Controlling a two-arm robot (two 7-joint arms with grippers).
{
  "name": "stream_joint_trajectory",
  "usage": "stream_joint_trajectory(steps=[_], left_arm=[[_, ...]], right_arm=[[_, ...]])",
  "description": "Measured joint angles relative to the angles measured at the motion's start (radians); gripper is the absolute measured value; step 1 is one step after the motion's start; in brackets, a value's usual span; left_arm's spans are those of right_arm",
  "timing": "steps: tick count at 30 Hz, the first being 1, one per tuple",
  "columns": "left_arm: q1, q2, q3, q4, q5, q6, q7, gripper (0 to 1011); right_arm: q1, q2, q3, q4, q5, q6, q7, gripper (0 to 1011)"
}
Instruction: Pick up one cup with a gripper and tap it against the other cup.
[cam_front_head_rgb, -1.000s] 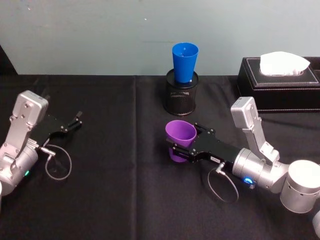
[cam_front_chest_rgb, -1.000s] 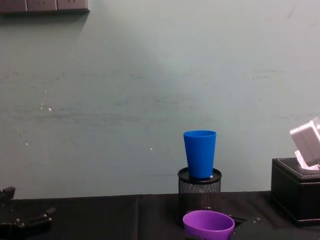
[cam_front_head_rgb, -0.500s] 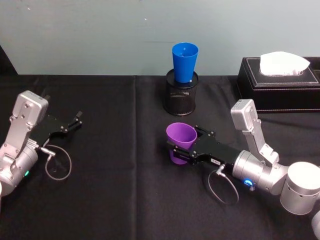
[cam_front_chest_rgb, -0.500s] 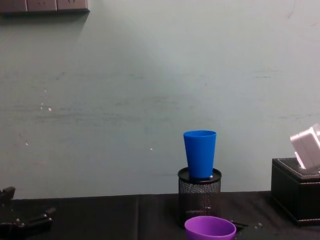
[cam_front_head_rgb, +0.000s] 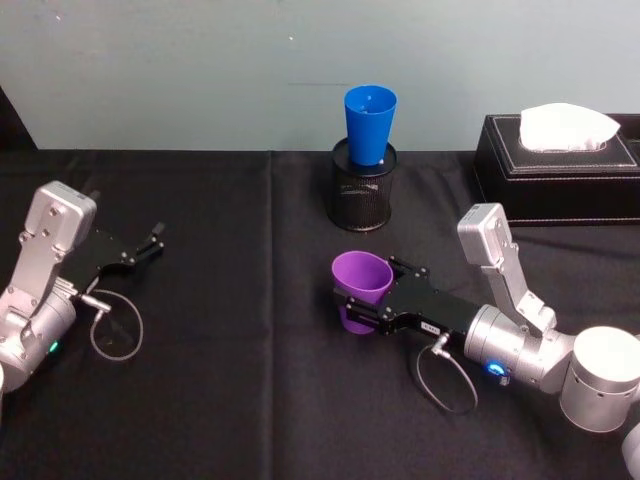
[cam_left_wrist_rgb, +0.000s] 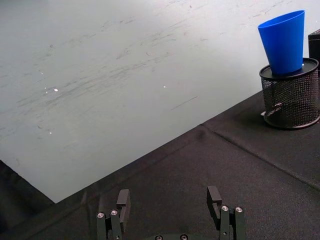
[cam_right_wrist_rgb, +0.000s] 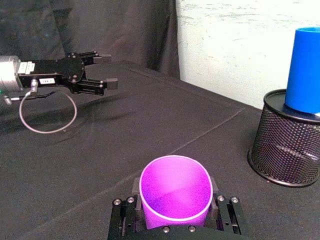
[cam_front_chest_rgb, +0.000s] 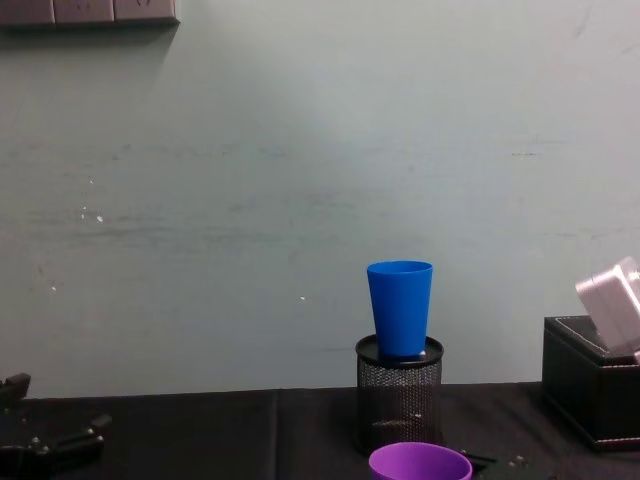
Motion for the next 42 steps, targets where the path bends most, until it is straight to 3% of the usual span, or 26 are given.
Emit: stream_joint_trajectory(steps=[13, 25, 42], left_arm=[[0.0, 0.0, 0.0, 0.0, 0.0, 0.0, 0.0, 1005], [0.0, 0.0, 0.0, 0.0, 0.0, 0.0, 0.0, 1005], [0.0, 0.0, 0.0, 0.0, 0.0, 0.0, 0.0, 1005]], right_arm=[[0.0, 0.0, 0.0, -0.001, 0.0, -0.001, -0.001, 732], [0.0, 0.0, 0.0, -0.001, 0.002, 0.0, -0.001, 1003], [-0.004, 0.002, 0.0, -0.017, -0.002, -0.007, -0.002, 1003]])
